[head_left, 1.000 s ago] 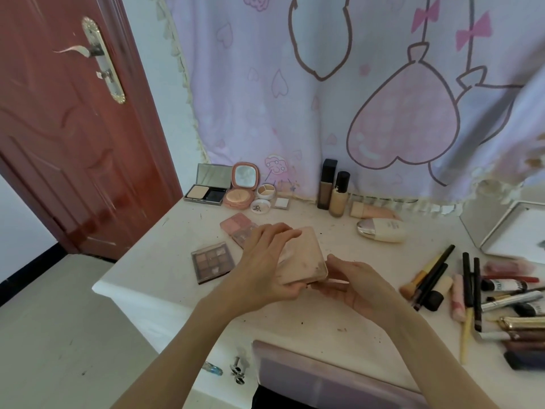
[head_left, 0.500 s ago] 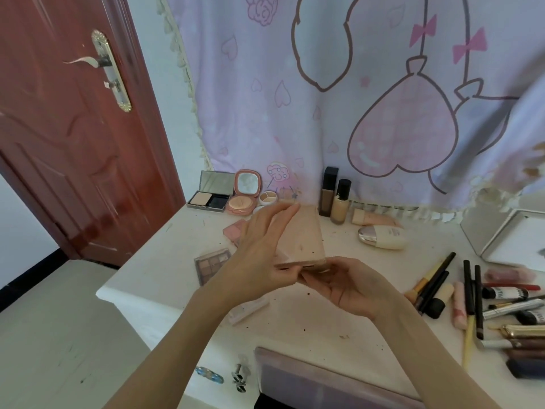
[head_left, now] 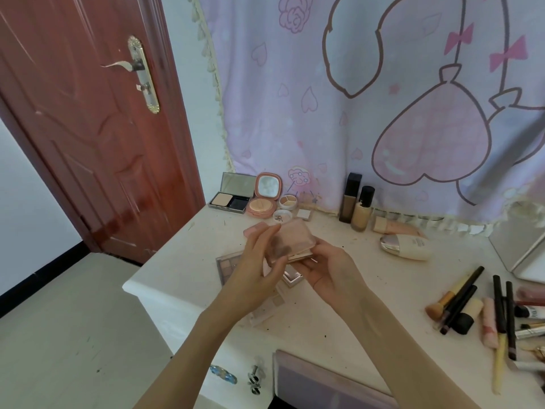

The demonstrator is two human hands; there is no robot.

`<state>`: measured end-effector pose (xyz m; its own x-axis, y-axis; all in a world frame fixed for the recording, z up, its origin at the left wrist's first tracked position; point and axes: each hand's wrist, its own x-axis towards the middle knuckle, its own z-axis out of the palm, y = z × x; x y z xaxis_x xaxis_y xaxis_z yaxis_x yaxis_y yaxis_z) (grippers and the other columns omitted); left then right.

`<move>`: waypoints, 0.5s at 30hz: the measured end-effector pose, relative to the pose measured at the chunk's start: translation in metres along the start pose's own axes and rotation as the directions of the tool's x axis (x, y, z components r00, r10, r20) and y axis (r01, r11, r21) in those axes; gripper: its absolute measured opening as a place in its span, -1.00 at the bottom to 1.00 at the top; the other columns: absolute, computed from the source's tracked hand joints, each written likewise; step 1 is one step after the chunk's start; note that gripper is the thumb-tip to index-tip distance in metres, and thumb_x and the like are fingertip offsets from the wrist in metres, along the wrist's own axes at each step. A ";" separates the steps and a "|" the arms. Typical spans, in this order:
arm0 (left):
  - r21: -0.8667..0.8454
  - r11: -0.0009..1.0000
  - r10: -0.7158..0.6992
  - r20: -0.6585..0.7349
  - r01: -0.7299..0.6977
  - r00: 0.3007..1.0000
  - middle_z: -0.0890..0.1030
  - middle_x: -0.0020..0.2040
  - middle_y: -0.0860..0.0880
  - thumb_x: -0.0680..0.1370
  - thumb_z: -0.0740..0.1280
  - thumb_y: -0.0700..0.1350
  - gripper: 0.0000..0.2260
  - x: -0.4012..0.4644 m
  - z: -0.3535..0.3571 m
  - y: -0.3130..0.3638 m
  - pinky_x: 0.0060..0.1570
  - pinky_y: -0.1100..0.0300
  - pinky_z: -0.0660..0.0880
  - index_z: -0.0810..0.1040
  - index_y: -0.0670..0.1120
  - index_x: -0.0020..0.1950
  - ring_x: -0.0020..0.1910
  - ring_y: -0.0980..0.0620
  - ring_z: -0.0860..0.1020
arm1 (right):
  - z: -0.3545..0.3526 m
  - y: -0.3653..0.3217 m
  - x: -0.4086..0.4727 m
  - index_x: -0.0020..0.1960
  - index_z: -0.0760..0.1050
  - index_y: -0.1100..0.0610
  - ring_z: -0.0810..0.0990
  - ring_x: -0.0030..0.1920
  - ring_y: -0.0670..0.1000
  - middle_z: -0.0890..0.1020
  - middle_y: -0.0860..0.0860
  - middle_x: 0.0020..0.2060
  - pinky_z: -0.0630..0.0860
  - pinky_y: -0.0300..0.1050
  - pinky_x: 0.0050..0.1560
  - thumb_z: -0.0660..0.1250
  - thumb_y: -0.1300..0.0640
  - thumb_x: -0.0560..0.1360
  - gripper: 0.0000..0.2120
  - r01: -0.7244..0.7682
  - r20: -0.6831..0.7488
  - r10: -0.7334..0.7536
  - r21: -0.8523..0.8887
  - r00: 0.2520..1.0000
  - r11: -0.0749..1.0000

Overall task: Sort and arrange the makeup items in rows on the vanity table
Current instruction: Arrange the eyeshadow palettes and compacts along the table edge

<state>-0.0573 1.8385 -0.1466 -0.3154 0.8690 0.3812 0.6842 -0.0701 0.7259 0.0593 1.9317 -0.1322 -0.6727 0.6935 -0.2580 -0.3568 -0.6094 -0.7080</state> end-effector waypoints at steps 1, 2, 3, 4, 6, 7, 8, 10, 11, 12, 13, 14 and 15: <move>0.018 1.000 -0.020 -0.018 0.020 1.000 0.26 0.41 0.04 0.57 0.25 -0.11 -0.54 -0.001 -0.002 -0.003 0.25 0.51 0.22 0.17 0.08 0.42 0.33 0.31 0.26 | 0.002 0.001 0.001 0.00 0.57 0.32 0.68 -0.20 0.12 0.67 0.23 -0.20 0.61 -0.12 -0.25 0.09 0.48 0.43 -0.68 0.005 0.011 -0.005 -0.004 1.000 1.000; 0.035 0.998 -0.046 -0.030 0.047 0.998 0.28 0.43 0.01 0.57 0.24 -0.09 -0.53 -0.001 -0.003 -0.005 0.32 0.36 0.25 0.19 0.02 0.45 0.38 0.17 0.28 | 0.004 0.003 0.002 0.07 0.53 0.31 0.68 -0.17 0.14 0.68 0.23 -0.17 0.61 -0.12 -0.23 0.10 0.48 0.43 -0.67 0.006 0.028 -0.006 -0.002 1.000 1.000; 0.046 0.996 -0.073 -0.049 0.075 0.996 0.32 0.43 -0.03 0.58 0.22 -0.08 -0.54 -0.001 -0.005 -0.007 0.34 0.20 0.30 0.21 -0.04 0.46 0.39 0.05 0.31 | 0.005 0.005 0.003 0.12 0.50 0.31 0.68 -0.13 0.14 0.68 0.23 -0.14 0.62 -0.11 -0.21 0.09 0.49 0.43 -0.65 0.004 0.044 -0.004 0.006 0.999 1.000; 0.053 0.995 -0.086 -0.082 0.090 0.993 0.36 0.42 -0.07 0.59 0.21 -0.08 -0.56 -0.001 -0.007 -0.009 0.32 0.11 0.33 0.24 -0.07 0.46 0.37 -0.03 0.35 | 0.006 0.007 0.004 0.15 0.48 0.30 0.68 -0.11 0.15 0.68 0.24 -0.11 0.62 -0.10 -0.19 0.09 0.49 0.43 -0.63 -0.003 0.055 0.002 0.021 0.998 1.000; 0.073 0.995 -0.055 -0.175 0.068 0.983 0.40 0.39 -0.06 0.59 0.20 -0.13 -0.61 -0.001 -0.010 -0.012 0.27 0.31 0.34 0.32 -0.09 0.43 0.31 0.01 0.42 | 0.009 0.010 0.005 0.18 0.45 0.30 0.67 -0.07 0.20 0.66 0.29 -0.06 0.64 -0.04 -0.13 0.09 0.49 0.43 -0.62 -0.022 0.071 0.017 0.065 0.997 0.998; 0.084 0.995 -0.038 -0.217 0.057 0.976 0.42 0.37 -0.04 0.59 0.21 -0.16 -0.64 -0.001 -0.012 -0.014 0.18 0.51 0.31 0.37 -0.09 0.39 0.25 0.06 0.46 | 0.010 0.011 0.005 0.17 0.45 0.31 0.66 -0.04 0.22 0.65 0.31 -0.05 0.63 0.00 -0.07 0.10 0.50 0.44 -0.65 -0.031 0.077 0.024 0.080 0.997 0.996; 0.081 0.995 -0.038 -0.249 0.060 0.968 0.47 0.31 -0.02 0.58 0.23 -0.17 -0.67 -0.001 -0.013 -0.016 0.06 0.62 0.28 0.42 -0.11 0.36 0.17 0.09 0.51 | 0.011 0.012 0.006 0.13 0.46 0.33 0.65 -0.01 0.24 0.64 0.32 -0.04 0.61 0.04 -0.01 0.10 0.50 0.45 -0.68 -0.040 0.082 0.033 0.089 0.996 0.995; 0.036 0.994 -0.088 -0.299 0.104 0.950 0.58 0.11 0.04 0.59 0.22 -0.17 -0.72 -0.001 -0.014 -0.022 -0.03 0.58 0.36 0.49 -0.13 0.30 0.04 0.06 0.58 | 0.012 0.014 0.007 0.11 0.48 0.34 0.62 0.06 0.25 0.64 0.31 -0.01 0.57 0.05 0.06 0.11 0.51 0.46 -0.70 -0.071 0.093 0.064 0.083 0.994 0.994; -0.005 0.990 -0.132 -0.330 0.138 0.935 0.60 0.05 0.06 0.60 0.19 -0.16 -0.73 -0.001 -0.015 -0.025 -0.01 0.45 0.43 0.50 -0.13 0.28 0.01 0.05 0.59 | 0.013 0.016 0.008 0.14 0.47 0.34 0.62 0.07 0.23 0.63 0.30 0.01 0.57 0.04 0.06 0.11 0.52 0.46 -0.68 -0.092 0.100 0.085 0.074 0.991 0.993; -0.070 0.982 -0.186 -0.362 0.173 0.913 0.61 0.03 0.05 0.61 0.17 -0.16 -0.74 0.001 -0.015 -0.027 0.02 0.32 0.48 0.52 -0.13 0.26 -0.01 0.06 0.60 | 0.013 0.019 0.008 0.17 0.45 0.34 0.63 0.05 0.21 0.63 0.29 0.02 0.58 0.03 0.04 0.12 0.53 0.45 -0.66 -0.113 0.106 0.106 0.068 0.989 0.991; -0.174 0.965 -0.252 -0.387 0.198 0.887 0.63 0.01 0.03 0.62 0.14 -0.17 -0.75 0.003 -0.015 -0.029 0.03 0.23 0.52 0.54 -0.13 0.22 -0.01 0.07 0.61 | 0.014 0.022 0.008 0.19 0.44 0.33 0.65 0.01 0.19 0.64 0.28 0.02 0.60 0.02 0.02 0.13 0.54 0.44 -0.63 -0.132 0.111 0.124 0.068 0.986 0.989; -0.309 0.927 -0.327 -0.392 0.212 0.860 0.64 0.00 0.00 0.63 0.12 -0.18 -0.76 0.005 -0.015 -0.030 0.01 0.20 0.55 0.54 -0.13 0.18 -0.03 0.10 0.62 | 0.015 0.025 0.009 0.19 0.43 0.31 0.66 -0.03 0.18 0.64 0.27 0.02 0.61 0.02 -0.02 0.14 0.55 0.44 -0.62 -0.144 0.115 0.137 0.059 0.984 0.988; -0.447 0.867 -0.405 -0.372 0.221 0.835 0.65 -0.03 -0.02 0.63 0.10 -0.19 -0.77 0.008 -0.016 -0.031 -0.04 0.23 0.57 0.54 -0.13 0.13 -0.05 0.12 0.63 | 0.016 0.028 0.009 0.19 0.44 0.28 0.67 -0.05 0.17 0.64 0.26 0.03 0.63 0.02 -0.05 0.16 0.55 0.43 -0.61 -0.148 0.120 0.143 0.035 0.982 0.988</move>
<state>-0.0910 1.8398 -0.1569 -0.7853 0.5717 0.2375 0.2292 -0.0878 0.9694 0.0328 1.9147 -0.1444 -0.7894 0.5483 -0.2761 -0.2755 -0.7183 -0.6389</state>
